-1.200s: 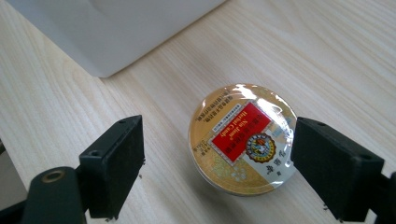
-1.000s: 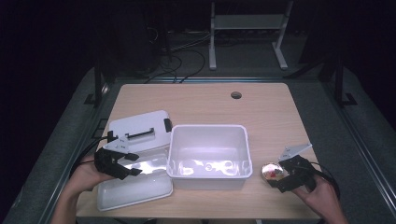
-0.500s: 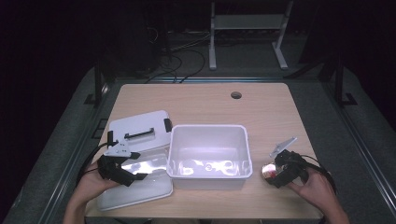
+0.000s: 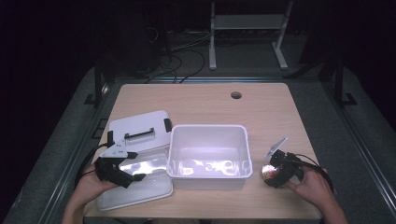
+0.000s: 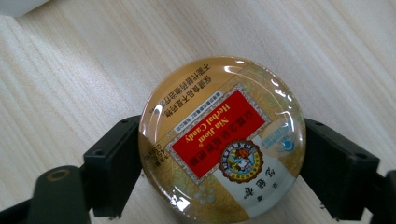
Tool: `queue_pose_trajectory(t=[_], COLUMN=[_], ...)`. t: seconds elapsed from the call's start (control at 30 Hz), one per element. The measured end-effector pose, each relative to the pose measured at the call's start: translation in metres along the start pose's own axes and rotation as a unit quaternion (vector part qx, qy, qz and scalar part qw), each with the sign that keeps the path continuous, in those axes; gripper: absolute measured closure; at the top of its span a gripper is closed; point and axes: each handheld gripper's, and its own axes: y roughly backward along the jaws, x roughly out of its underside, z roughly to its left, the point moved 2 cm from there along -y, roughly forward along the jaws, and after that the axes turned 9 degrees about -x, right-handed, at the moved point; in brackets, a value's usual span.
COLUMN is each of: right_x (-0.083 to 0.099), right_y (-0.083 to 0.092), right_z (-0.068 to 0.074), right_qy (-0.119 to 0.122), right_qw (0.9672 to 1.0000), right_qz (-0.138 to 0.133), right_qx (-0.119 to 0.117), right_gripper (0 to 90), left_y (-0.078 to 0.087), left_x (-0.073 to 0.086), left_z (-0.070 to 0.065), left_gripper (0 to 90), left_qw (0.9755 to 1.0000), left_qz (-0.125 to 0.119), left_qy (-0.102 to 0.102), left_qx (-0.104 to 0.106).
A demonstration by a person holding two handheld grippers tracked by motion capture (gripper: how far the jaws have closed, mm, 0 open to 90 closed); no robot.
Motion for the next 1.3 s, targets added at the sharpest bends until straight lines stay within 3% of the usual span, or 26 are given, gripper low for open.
queue_pose_trajectory(t=[0.2,0.4,0.5,0.67,0.83,1.1,1.3], right_x=[0.000,0.001,-0.001,-0.005,-0.011,-0.031,-0.049], right_y=[-0.001,0.005,0.014,0.038,0.059,0.082,0.096], right_z=[0.000,-0.002,-0.002,-0.004,-0.003,0.005,0.013], right_qy=[0.007,0.011,0.021,0.029,0.044,0.080,0.100], right_qw=[1.0000,0.9999,0.9997,0.9991,0.9983,0.9968,0.9948], right_qz=[0.003,-0.002,-0.006,-0.025,-0.034,-0.011,-0.017], right_qx=[0.002,-0.007,-0.007,-0.017,-0.014,0.000,-0.003], right_gripper=[19.5,19.7,19.7,19.7,19.7,19.7,19.7], left_y=[0.011,0.007,0.005,0.007,0.005,0.003,0.003], left_x=[-0.006,0.000,0.001,0.001,0.002,0.004,0.004], left_z=[0.000,0.002,0.003,0.002,0.002,0.003,0.004], left_gripper=[15.2,14.7,13.3,12.8,11.4,11.0,10.8], left_qw=[0.9994,0.9997,0.9998,0.9992,0.9995,0.9996,0.9997], left_qz=[-0.035,-0.023,-0.020,-0.036,-0.027,-0.022,-0.021], left_qy=[0.005,0.008,0.004,0.010,0.012,0.012,0.013], left_qx=[0.002,0.001,0.002,0.012,0.009,0.010,0.007])
